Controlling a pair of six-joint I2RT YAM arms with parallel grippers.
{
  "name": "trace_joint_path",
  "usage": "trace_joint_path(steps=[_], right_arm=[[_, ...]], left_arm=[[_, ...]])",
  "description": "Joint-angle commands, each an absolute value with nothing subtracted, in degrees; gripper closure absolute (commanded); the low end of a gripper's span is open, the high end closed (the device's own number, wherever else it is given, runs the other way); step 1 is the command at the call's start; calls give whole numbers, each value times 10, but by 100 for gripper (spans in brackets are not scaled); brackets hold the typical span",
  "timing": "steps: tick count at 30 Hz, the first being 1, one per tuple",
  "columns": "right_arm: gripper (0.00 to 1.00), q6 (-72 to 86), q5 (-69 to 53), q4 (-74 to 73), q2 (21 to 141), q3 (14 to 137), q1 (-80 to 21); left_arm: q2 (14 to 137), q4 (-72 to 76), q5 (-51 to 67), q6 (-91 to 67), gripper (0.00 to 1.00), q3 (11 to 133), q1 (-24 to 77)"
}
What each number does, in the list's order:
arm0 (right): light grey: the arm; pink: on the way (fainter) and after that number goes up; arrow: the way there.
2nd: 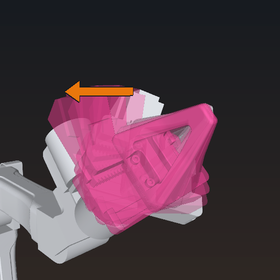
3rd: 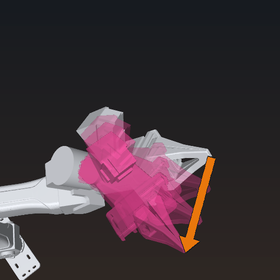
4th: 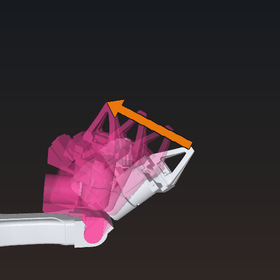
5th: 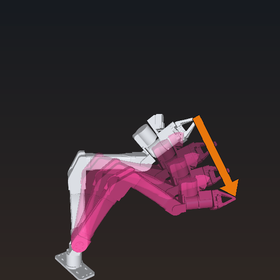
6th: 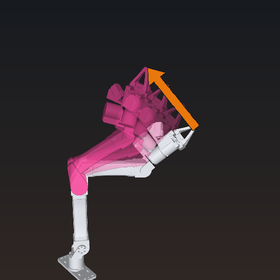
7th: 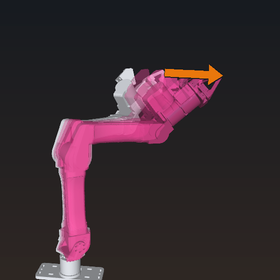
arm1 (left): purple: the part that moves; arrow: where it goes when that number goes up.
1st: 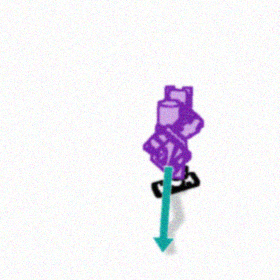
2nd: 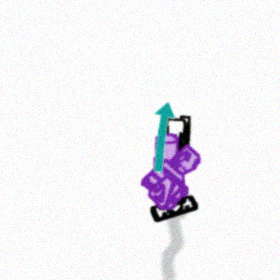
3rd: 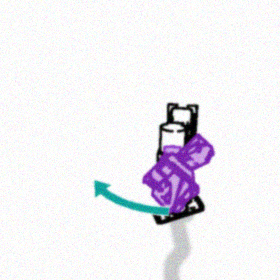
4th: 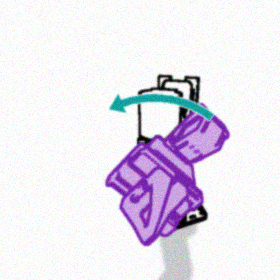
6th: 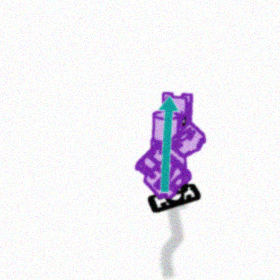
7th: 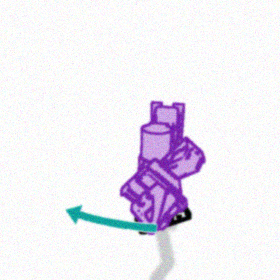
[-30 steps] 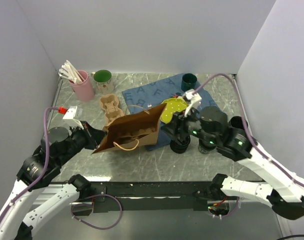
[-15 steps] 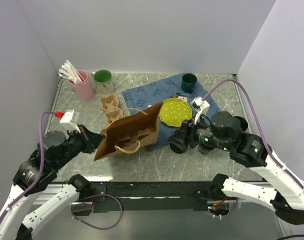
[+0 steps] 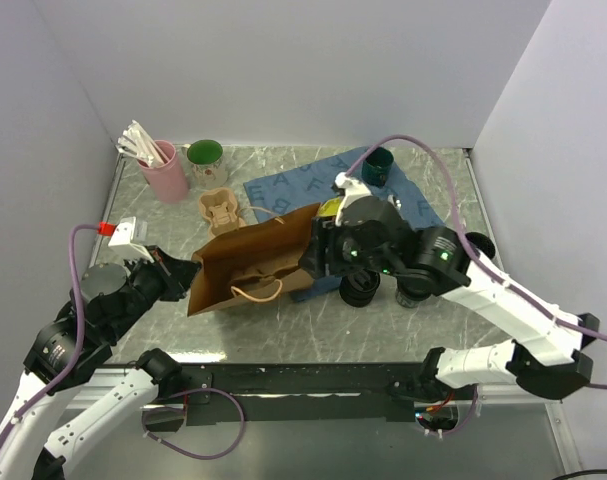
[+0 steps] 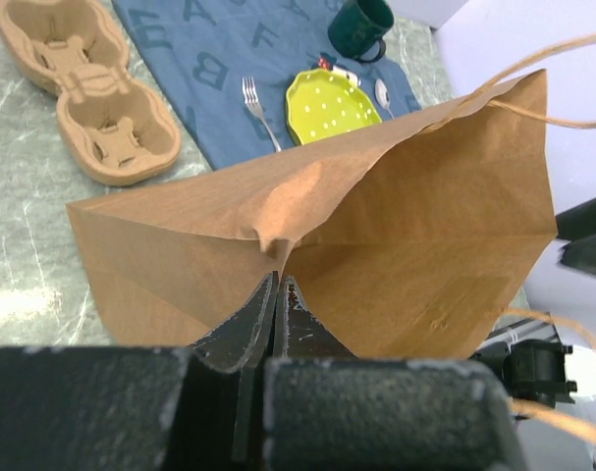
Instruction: Pack the takeout coffee
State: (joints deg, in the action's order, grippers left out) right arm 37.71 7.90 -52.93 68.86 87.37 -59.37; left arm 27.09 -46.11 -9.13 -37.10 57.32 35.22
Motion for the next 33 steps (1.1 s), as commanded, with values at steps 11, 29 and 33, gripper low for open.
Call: trace_joint_path(steps=[11,29,33], right_arm=[[67,402,279,-657,794,1008,-624],[34,284,261,-613,874,1097,-563],[38,258,236,-609,913,1130,-541]], left_arm=[[263,-421,-95,-334,99,570,352],[254,-416,-70,-324,99,560,352],[250,-418,-69,-330,99,559,352]])
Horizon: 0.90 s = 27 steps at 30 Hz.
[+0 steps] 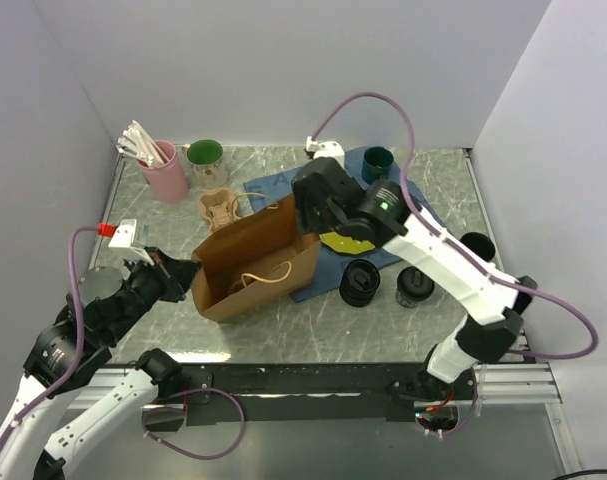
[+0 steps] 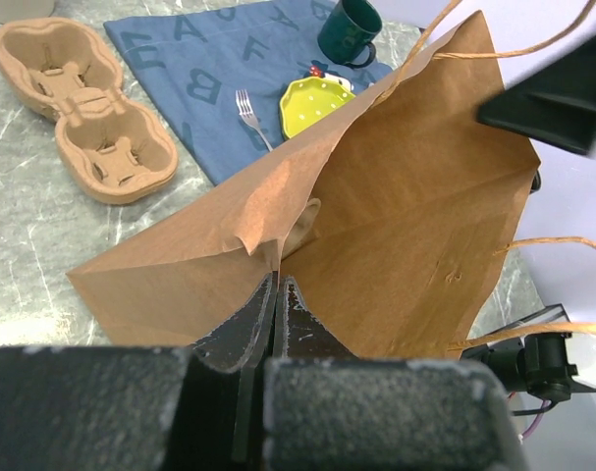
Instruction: Pack the takeout coffee
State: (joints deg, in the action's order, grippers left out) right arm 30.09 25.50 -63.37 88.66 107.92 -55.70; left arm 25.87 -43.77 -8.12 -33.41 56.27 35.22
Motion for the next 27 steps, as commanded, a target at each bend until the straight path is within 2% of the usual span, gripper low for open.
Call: trace_joint_path(steps=[1,3,4,6,7,13,19,23,27], right_arm=[[42,253,237,-610,920,1137,-540],[51,242,241,-612,935,1149,-537],[68,232,243,-609,938,1150,-534],[87,219,243,-592,939,1151,-533],[99,204,246,-585,936,1151,-531],[100,164,263,-522,880,1137,-532],[100,152,258,-338,740,935,-547],[100,170,245,-274,677,797,-555],[93,197,231,-260,636,717,-558]], left_arm=[[249,-419,-70,-330,99,559,352],[247,-420,-72,-330,99,561,352],[247,-421,-73,-330,99,562,352],[248,-419,-76,-327,99,564,352],[251,-418,-81,-325,99,569,352],[286,-403,-124,-319,99,614,352],[287,-373,-91,-320,99,595,352],[273,-372,-53,-345,99,562,352],[253,-377,-23,-358,99,532,352]])
